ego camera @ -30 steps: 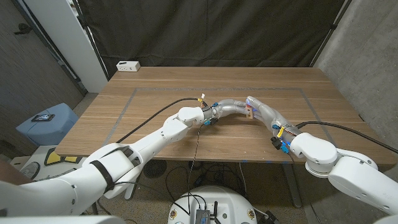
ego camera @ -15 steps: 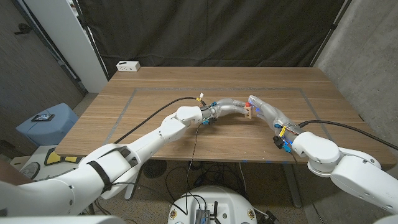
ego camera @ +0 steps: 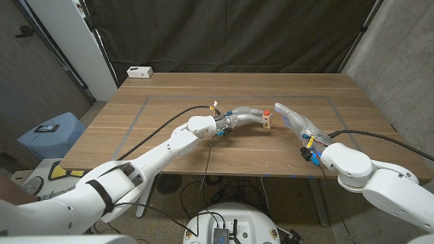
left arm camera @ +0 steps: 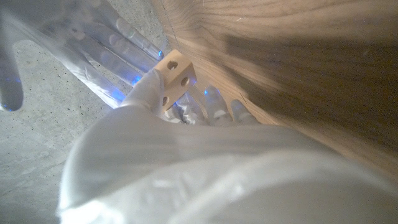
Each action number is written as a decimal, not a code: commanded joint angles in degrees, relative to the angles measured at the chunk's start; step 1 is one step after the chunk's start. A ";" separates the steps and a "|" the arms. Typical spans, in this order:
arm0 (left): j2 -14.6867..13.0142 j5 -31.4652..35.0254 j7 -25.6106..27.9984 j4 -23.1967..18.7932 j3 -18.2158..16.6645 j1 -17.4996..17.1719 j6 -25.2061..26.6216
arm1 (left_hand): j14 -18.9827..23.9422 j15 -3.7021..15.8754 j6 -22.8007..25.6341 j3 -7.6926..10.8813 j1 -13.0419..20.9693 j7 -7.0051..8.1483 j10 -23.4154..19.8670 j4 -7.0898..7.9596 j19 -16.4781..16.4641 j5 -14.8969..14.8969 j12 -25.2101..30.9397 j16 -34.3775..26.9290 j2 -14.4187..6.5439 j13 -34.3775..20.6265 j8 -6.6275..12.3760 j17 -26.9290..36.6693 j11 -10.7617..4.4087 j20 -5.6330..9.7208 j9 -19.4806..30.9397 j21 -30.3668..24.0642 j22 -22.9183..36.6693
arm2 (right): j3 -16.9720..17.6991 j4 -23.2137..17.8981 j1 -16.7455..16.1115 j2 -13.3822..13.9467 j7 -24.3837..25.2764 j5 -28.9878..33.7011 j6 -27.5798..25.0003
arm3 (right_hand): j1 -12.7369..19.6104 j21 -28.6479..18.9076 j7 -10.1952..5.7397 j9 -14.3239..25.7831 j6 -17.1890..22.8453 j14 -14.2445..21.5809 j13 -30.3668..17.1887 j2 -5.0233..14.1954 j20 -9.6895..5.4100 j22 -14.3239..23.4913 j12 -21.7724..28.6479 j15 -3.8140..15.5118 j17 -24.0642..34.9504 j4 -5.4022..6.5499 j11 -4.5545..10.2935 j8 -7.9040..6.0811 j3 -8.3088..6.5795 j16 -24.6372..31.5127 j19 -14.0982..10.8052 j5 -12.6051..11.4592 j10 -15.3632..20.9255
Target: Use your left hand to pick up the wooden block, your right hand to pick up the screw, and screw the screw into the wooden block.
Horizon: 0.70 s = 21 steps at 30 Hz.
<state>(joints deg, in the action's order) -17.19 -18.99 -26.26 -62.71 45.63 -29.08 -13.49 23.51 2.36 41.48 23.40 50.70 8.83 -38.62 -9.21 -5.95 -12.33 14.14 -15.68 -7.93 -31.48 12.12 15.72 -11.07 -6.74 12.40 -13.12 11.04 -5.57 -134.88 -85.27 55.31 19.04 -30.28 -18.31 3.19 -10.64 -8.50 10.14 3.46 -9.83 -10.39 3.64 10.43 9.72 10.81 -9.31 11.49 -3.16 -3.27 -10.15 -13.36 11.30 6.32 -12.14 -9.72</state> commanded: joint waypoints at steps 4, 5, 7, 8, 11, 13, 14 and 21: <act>-3.62 -0.20 1.04 -4.92 -1.30 -1.57 0.62 | 0.40 3.43 0.40 0.04 0.04 -0.01 -0.33 0.42 -0.29 -0.34 0.46 -0.19 -0.45 -0.19 0.30 0.14 0.28 -0.31 0.21 -0.30 0.23 | 0.06 0.11 -0.17 -1.54 1.37 2.21 0.52 | 0.18 -0.39 -0.26 0.07 -0.85 -10.81 -0.10 0.16 -0.79 0.18 0.31 -0.43 0.09 0.12 -0.17 0.16 -0.27 0.41 -0.41 -0.41 -10.08; -3.81 -0.23 0.99 -5.11 -1.36 -1.57 0.63 | 0.41 3.41 0.39 0.04 0.03 -0.02 -0.39 0.42 -0.29 -0.34 0.49 -0.19 -0.46 -0.19 0.29 0.14 0.29 -0.30 0.21 -0.30 0.23 | -0.04 0.16 -0.06 -1.68 1.48 2.42 0.58 | 0.19 -0.38 -0.27 0.06 -1.12 -10.83 -0.09 0.17 -0.83 0.18 0.32 -0.42 0.09 0.11 -0.15 0.23 -0.28 0.40 -0.39 -0.41 -10.06; -4.18 -0.22 0.97 -5.49 -1.51 -1.58 0.58 | 0.39 3.40 0.33 0.03 -0.01 0.04 -0.36 0.45 -0.27 -0.34 0.48 -0.18 -0.46 -0.19 0.27 0.14 0.30 -0.32 0.21 -0.30 0.23 | -0.29 0.17 0.22 -2.10 1.87 2.72 0.53 | 0.21 -0.37 -0.26 0.06 -1.22 -10.83 -0.09 0.18 -0.99 0.18 0.33 -0.43 0.08 0.11 -0.10 0.22 -0.28 0.39 -0.38 -0.42 -10.03; -4.34 -0.25 0.95 -5.59 -1.60 -1.58 0.50 | 0.36 3.38 0.32 0.04 0.01 0.04 -0.36 0.44 -0.26 -0.34 0.48 -0.18 -0.48 -0.19 0.26 0.15 0.33 -0.34 0.21 -0.29 0.23 | -0.41 0.20 0.38 -2.31 2.01 2.82 0.53 | 0.21 -0.39 -0.25 0.06 -1.26 -10.83 -0.09 0.18 -1.03 0.18 0.33 -0.43 0.08 0.10 -0.08 0.22 -0.29 0.39 -0.43 -0.42 -10.01; -4.81 -0.45 1.17 -5.95 -2.01 -1.72 0.50 | 0.41 3.46 0.34 0.05 -0.04 0.04 -0.34 0.48 -0.25 -0.34 0.48 -0.18 -0.50 -0.19 0.27 0.14 0.42 -0.32 0.21 -0.29 0.23 | -0.91 0.45 0.81 -2.94 2.35 3.44 1.02 | 0.24 -0.40 -0.26 0.06 -1.37 -10.76 -0.09 0.19 -1.03 0.18 0.35 -0.47 0.08 0.09 -0.13 0.19 -0.30 0.41 -0.46 -0.42 -9.94; -5.14 -0.55 1.70 -6.35 -2.38 -1.95 0.54 | 0.40 3.47 0.42 0.06 -0.08 -0.02 -0.34 0.49 -0.27 -0.34 0.48 -0.14 -0.47 -0.19 0.30 0.11 0.30 -0.30 0.21 -0.30 0.23 | -1.19 0.62 1.06 -3.33 2.55 3.81 1.37 | 0.26 -0.46 -0.22 0.06 -1.52 -10.68 -0.09 0.19 -0.79 0.17 0.37 -0.40 0.07 0.08 -0.05 0.20 -0.30 0.43 -0.62 -0.43 -9.87; -5.29 -0.56 1.82 -6.46 -2.52 -1.97 0.50 | 0.40 3.44 0.40 0.09 -0.04 -0.01 -0.39 0.46 -0.28 -0.35 0.50 -0.13 -0.46 -0.18 0.30 0.09 0.28 -0.30 0.21 -0.30 0.23 | -1.34 0.77 1.20 -3.40 2.56 4.08 1.55 | 0.27 -0.50 -0.21 0.06 -1.60 -10.65 -0.09 0.19 -0.74 0.17 0.43 -0.38 0.07 0.06 -0.02 0.19 -0.31 0.44 -0.74 -0.43 -9.71; -6.48 -0.52 1.53 -6.30 -3.31 -1.51 -0.53 | 0.41 3.37 0.36 0.05 -0.14 -0.01 -0.29 0.51 -0.28 -0.34 0.46 -0.13 -0.46 -0.18 0.28 0.10 0.39 -0.31 0.21 -0.30 0.23 | -3.68 2.39 3.62 -5.29 3.30 5.69 2.72 | 0.37 -0.65 -0.19 0.06 -1.98 -10.34 -0.08 0.20 -0.88 0.16 0.53 -0.12 0.04 0.00 0.30 0.17 -0.35 0.52 -1.24 -0.44 -9.31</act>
<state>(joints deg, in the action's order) -21.86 -19.36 -24.88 -68.25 43.49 -30.70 -13.06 23.51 2.36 41.45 23.40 50.70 8.84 -38.67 -9.21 -5.95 -12.32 14.51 -15.68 -7.93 -31.48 12.10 15.72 -10.83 -6.74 12.38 -13.12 11.04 -6.75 -134.06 -84.17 52.21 21.27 -26.76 -17.03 3.19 -11.04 -8.40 10.14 1.87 -9.83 -10.39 3.64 9.52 9.71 11.03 -9.31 11.49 -3.16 -3.28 -9.93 -13.36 11.30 5.60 -12.14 -9.72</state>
